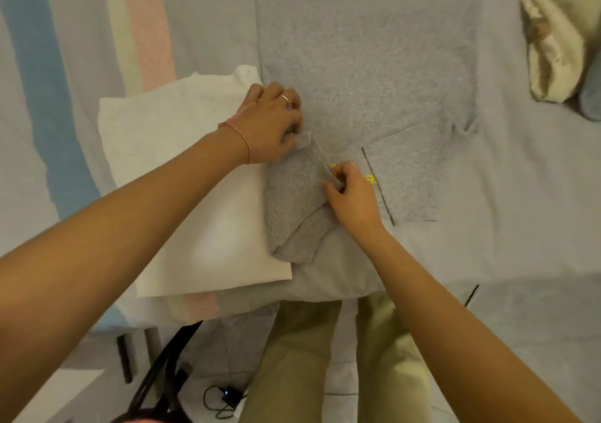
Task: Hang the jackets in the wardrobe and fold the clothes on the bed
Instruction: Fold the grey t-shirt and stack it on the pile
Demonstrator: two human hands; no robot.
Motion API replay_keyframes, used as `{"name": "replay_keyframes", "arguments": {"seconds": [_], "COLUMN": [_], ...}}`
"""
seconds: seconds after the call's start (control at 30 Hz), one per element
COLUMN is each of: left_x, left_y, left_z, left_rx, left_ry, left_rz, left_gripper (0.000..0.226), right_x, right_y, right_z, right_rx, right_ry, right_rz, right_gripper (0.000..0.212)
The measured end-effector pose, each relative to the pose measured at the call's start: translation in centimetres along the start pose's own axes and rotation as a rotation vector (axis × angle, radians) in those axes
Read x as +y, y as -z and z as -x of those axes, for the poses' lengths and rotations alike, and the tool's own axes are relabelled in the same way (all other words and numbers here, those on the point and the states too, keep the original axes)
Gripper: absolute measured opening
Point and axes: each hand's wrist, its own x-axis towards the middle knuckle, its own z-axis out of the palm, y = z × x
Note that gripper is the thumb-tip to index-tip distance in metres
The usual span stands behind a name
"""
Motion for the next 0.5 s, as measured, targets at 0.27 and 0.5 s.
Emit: {"name": "replay_keyframes", "arguments": {"seconds": [0.27,0.5], "left_x": [0.3,0.1], "left_y": [0.0,0.0], "left_z": [-1.9,-3.3], "left_rx": [-0.257,-0.279], "left_ry": [-0.170,-0.091], "left_rz": [-0.023,0.109], "left_gripper": [0.028,0.017], "right_x": [-0.5,-0.6], "right_y": [1.2,1.3], "right_z": [0.2,1.0], "right_rx": [0.013,0.054], "right_ry": [-0.061,-0.151], "right_rz": [0.130,0.305], "right_gripper": [0.002,0.016]}}
